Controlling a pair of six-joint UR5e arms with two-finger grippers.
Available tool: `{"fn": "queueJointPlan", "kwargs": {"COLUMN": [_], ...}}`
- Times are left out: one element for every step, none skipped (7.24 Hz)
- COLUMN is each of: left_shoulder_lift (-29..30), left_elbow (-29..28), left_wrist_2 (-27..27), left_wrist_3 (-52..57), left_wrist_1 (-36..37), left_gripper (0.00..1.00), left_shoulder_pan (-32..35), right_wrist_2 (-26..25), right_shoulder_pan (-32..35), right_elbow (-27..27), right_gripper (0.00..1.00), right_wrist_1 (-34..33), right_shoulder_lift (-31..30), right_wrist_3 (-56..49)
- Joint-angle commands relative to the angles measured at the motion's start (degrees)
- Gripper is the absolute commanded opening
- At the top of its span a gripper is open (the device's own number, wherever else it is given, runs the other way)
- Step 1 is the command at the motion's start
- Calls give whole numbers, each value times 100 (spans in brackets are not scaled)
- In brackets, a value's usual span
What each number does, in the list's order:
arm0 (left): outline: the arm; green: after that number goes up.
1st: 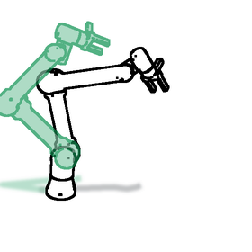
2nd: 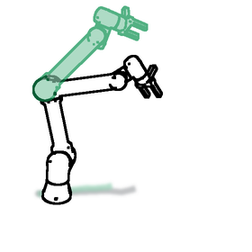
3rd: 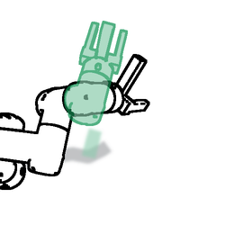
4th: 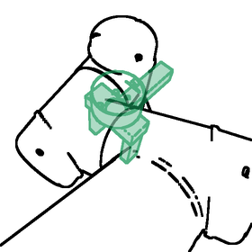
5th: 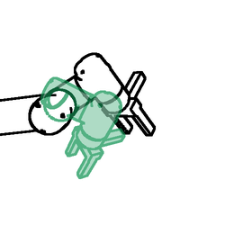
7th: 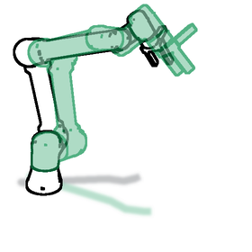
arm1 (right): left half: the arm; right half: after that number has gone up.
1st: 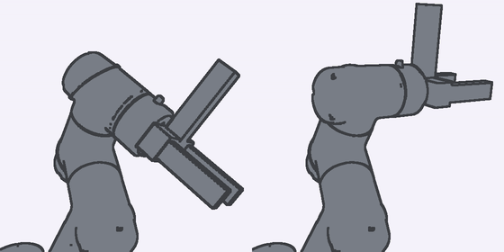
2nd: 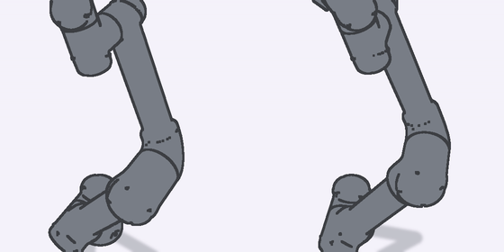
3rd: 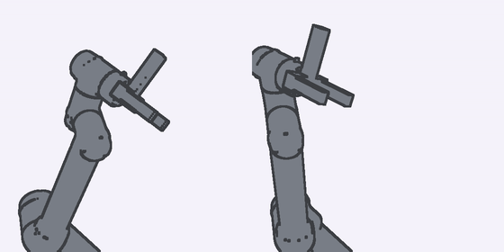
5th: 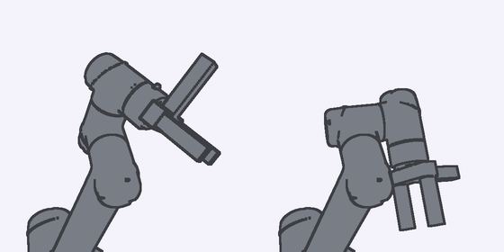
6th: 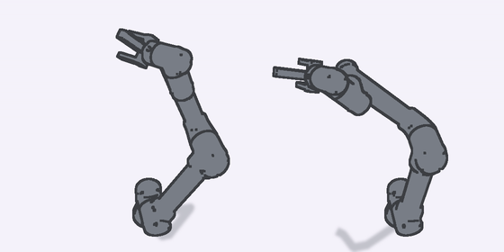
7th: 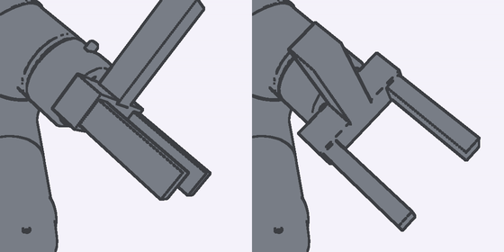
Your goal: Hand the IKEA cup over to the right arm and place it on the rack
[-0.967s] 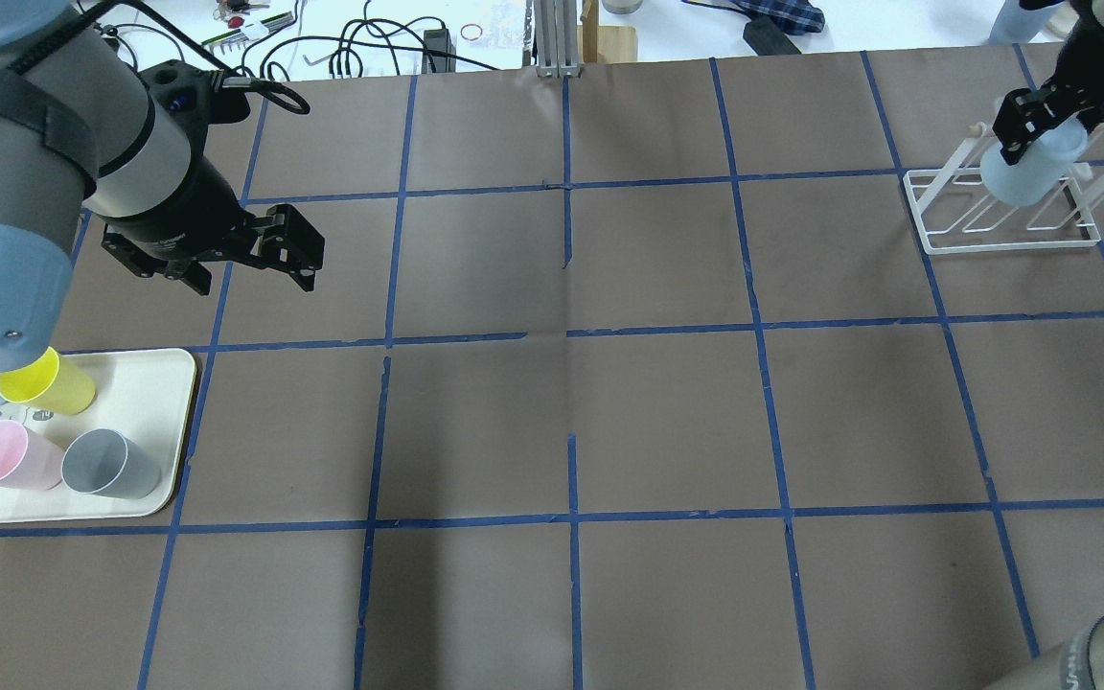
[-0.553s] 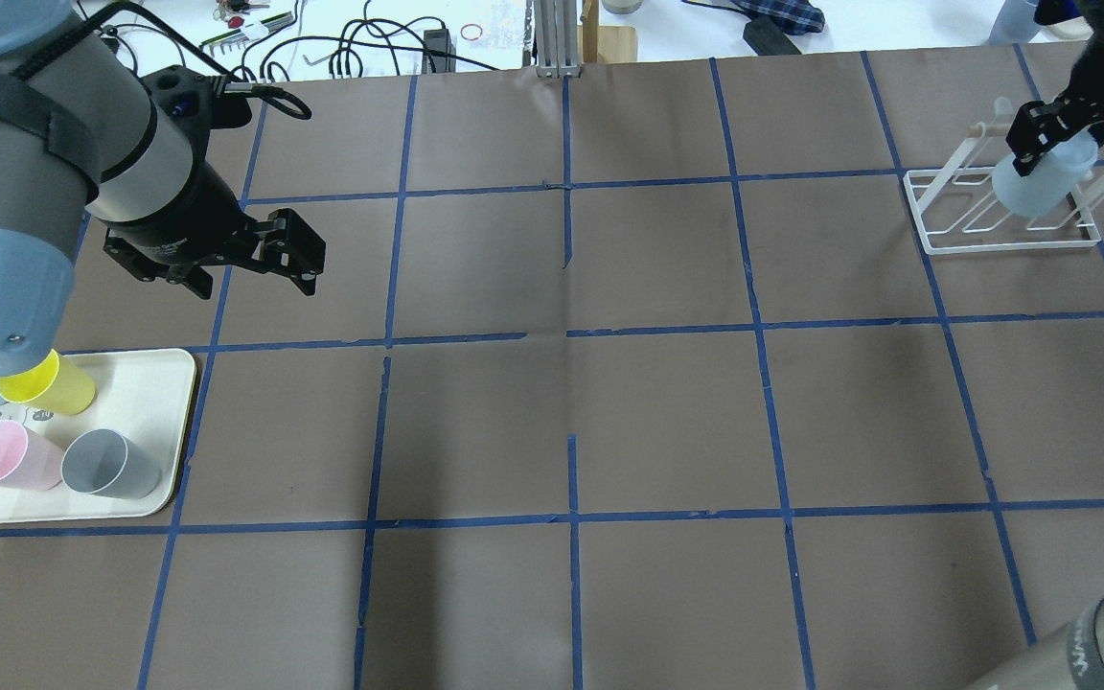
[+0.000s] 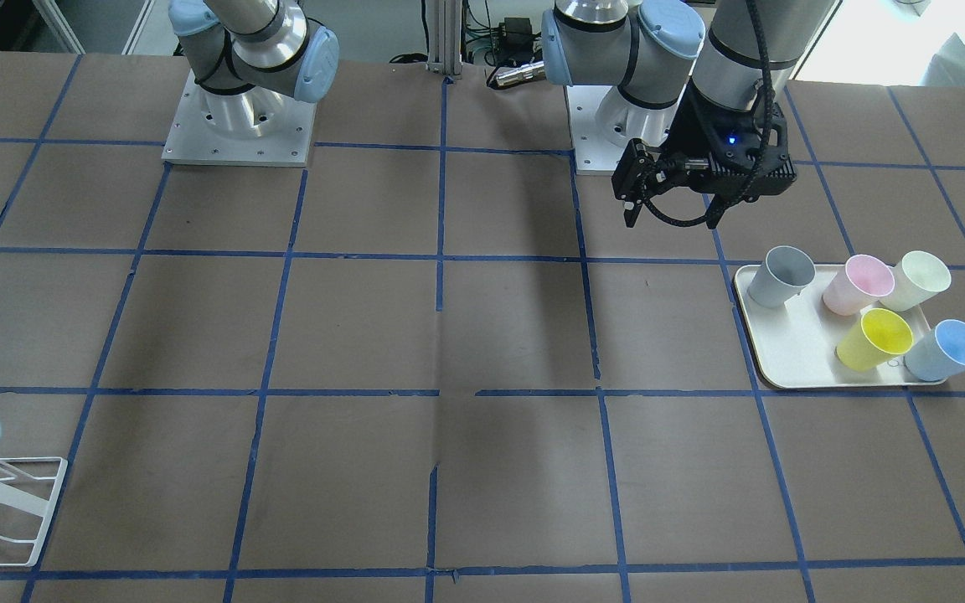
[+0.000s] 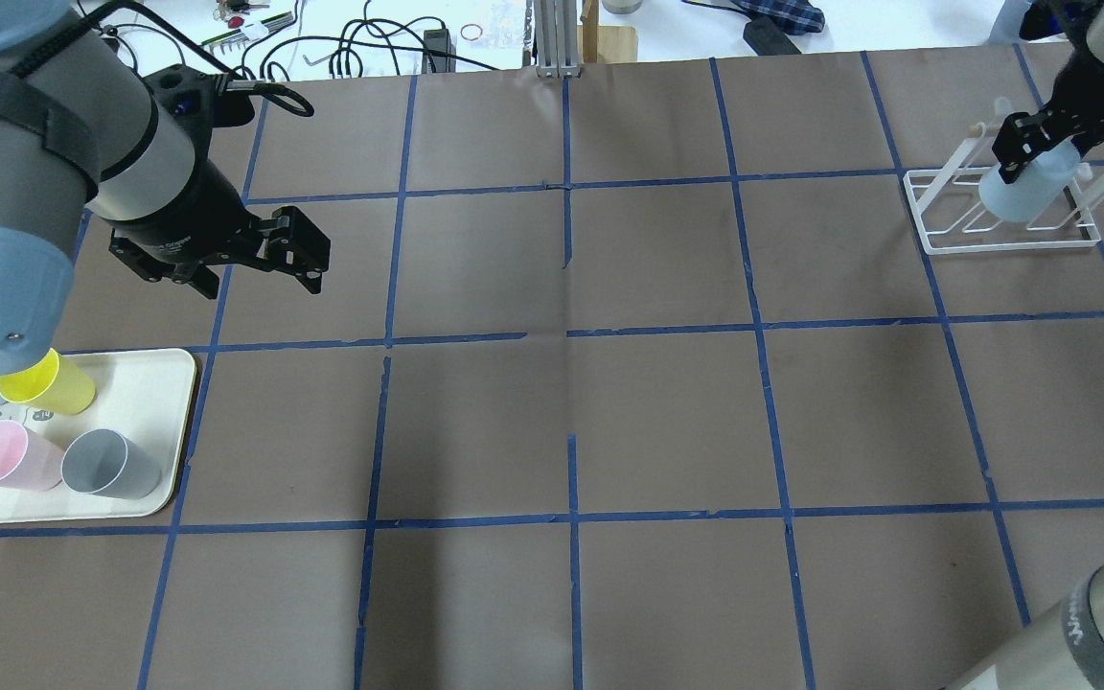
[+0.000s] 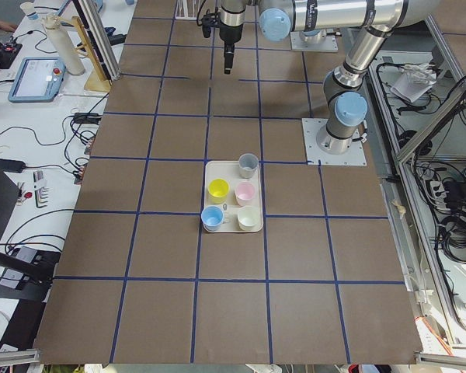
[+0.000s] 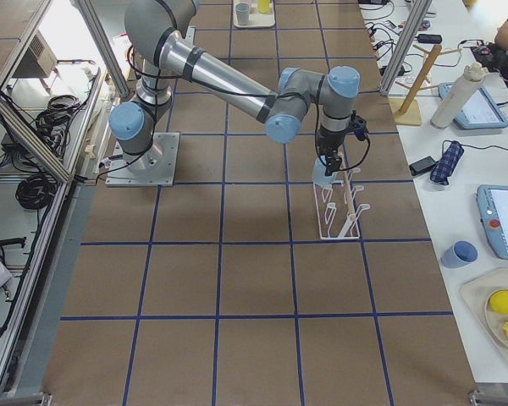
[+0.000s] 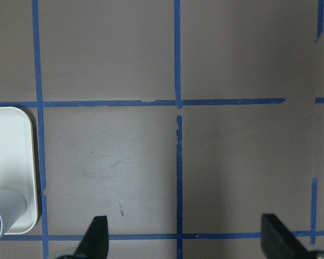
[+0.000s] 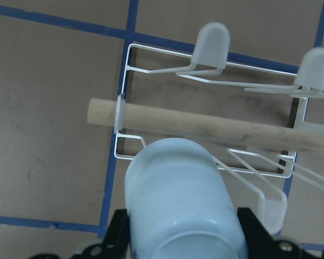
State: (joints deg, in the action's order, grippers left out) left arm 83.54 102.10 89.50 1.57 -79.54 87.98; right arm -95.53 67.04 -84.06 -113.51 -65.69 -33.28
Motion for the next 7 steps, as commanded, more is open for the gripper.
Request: {"fn": "queueJointPlan", "kwargs": {"left_shoulder_lift": [-30,-39,-39,-109,-205,-232,-241], "left_elbow": [-15,-15,11,37,38,55,47], "left_wrist_2": [58,59,15,58,67,76,67], "left_wrist_3": [-16,-8,-16,-8,10,36,28], "left_wrist_1": [0,0,0,-44,-305,-439,-440], "left_gripper": [100,100,100,100,100,100,100], "left_shoulder_pan": [0,0,0,0,0,0,0], "right_wrist_2": [165,218,227,358,359,359,351], "right_shoulder_pan": [2,28,63,90,238,483,755], "right_elbow": [38,82,91,91,91,91,91], "right_gripper": [99,100,100,100,100,100,100], "right_wrist_1": [-22,-5,48,240,616,1002,1337], "right_shoulder_lift": [56,30,-40,-250,-556,-890,-1180], "right_wrist_3": [23,49,58,67,259,443,680]}}
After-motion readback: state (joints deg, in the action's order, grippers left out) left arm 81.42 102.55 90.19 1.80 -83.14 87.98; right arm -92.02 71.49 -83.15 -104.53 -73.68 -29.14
